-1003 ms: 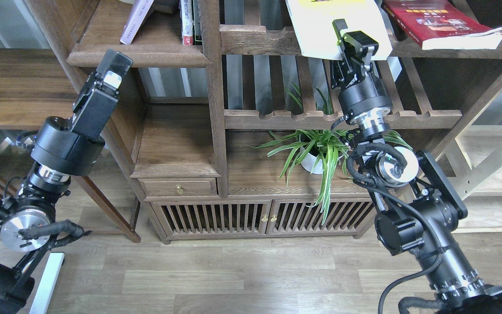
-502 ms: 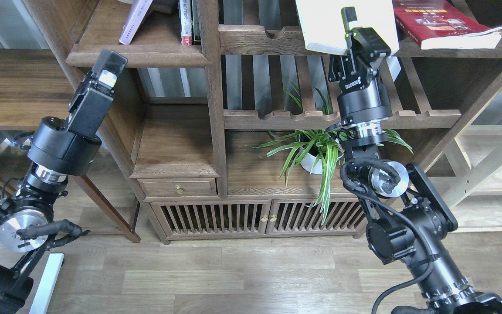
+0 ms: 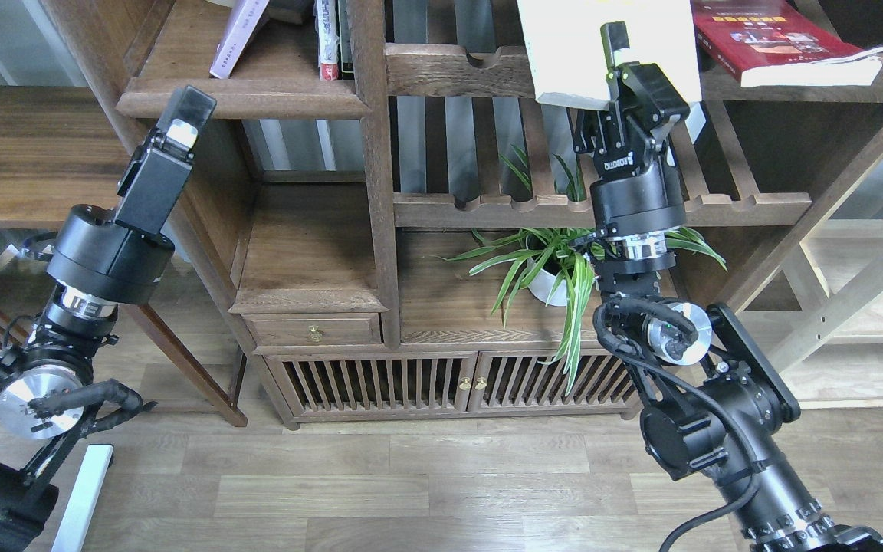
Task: Organize books on shelf
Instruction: 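Pull the green-covered book down off the top shelf with the right gripper, then bring the book down toward the left gripper and grasp its edge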
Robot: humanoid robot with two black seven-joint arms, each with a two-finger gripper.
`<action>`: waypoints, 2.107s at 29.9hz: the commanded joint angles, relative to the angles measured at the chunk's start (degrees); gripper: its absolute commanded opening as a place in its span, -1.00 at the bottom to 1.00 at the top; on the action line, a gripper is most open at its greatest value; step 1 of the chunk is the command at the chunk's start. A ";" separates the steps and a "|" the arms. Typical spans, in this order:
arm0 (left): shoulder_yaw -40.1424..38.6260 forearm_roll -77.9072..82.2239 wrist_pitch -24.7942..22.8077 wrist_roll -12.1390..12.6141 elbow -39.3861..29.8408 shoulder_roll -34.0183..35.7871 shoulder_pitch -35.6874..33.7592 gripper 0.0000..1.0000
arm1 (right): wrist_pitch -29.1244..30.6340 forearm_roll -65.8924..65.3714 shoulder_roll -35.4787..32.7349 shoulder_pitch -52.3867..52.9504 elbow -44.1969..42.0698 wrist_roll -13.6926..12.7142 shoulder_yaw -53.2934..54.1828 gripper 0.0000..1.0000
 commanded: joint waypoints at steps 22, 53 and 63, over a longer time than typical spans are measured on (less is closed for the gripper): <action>2.93 0.00 0.00 -0.01 2.53 -0.60 0.58 0.98 | -0.02 -0.33 -2.29 -6.94 0.06 -0.04 -2.82 -0.95; 16.38 -11.25 0.00 2.10 12.55 -5.08 4.18 0.98 | -0.02 -3.05 -1.59 -15.38 0.06 -0.04 -16.10 -0.95; 19.64 -25.11 0.00 9.63 11.67 -3.68 4.63 0.96 | -0.02 -3.67 -0.62 -16.52 -0.02 -0.13 -20.49 -0.94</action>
